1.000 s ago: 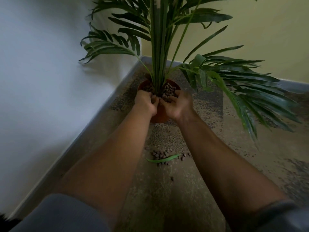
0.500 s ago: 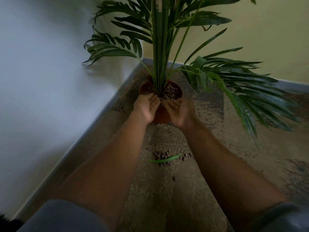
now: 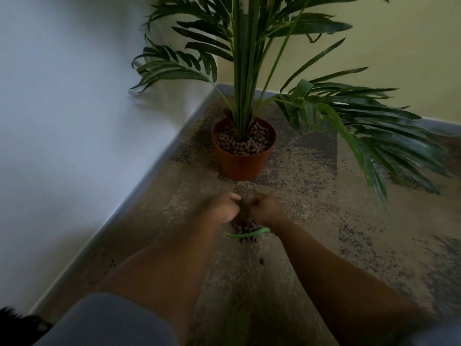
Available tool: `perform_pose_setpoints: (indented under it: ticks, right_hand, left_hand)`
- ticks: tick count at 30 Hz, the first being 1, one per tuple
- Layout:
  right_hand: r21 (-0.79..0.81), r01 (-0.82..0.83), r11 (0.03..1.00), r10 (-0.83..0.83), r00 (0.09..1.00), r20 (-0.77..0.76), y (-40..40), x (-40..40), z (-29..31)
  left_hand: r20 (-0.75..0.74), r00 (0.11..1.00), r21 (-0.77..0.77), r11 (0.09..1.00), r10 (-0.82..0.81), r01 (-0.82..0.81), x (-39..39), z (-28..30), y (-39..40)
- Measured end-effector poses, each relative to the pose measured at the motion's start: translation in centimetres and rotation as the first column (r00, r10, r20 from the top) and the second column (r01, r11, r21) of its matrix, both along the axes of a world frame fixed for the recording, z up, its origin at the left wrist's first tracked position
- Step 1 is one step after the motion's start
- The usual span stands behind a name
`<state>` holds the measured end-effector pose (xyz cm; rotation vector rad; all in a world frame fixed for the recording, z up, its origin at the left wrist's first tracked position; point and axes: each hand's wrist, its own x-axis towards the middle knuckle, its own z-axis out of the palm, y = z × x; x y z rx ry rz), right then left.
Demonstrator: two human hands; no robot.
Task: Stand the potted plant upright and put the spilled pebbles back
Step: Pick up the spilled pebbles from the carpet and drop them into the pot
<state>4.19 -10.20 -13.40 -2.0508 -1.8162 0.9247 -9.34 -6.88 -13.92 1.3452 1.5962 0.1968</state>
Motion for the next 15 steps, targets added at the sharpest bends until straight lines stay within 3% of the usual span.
perform_pose_setpoints:
  ticks: [3,7,12,15]
  right_hand:
    - [-0.032,-0.124,0.992,0.128,0.978,0.162,-0.3,-0.1,-0.7]
    - [-0.117,-0.162,0.98,0.185,0.957,0.224,-0.6,-0.3,-1.8]
    - [-0.156,-0.248,0.956,0.286,0.905,0.315,-1.2,-0.7,-2.7]
    - [-0.157,-0.231,0.96,0.267,0.923,0.277,-1.2,-0.7,-2.8]
  left_hand:
    - [-0.145,0.983,0.036,0.992,-0.113,0.119,-0.3,-1.3,-0.8]
    - [-0.339,0.918,0.071,0.968,-0.205,0.242,-0.5,-2.7,-1.9]
    - [-0.36,0.899,0.078,0.952,-0.251,0.297,-0.6,-3.3,-2.1]
    - [-0.313,0.909,0.076,0.946,-0.276,0.314,-0.3,-3.6,-2.1]
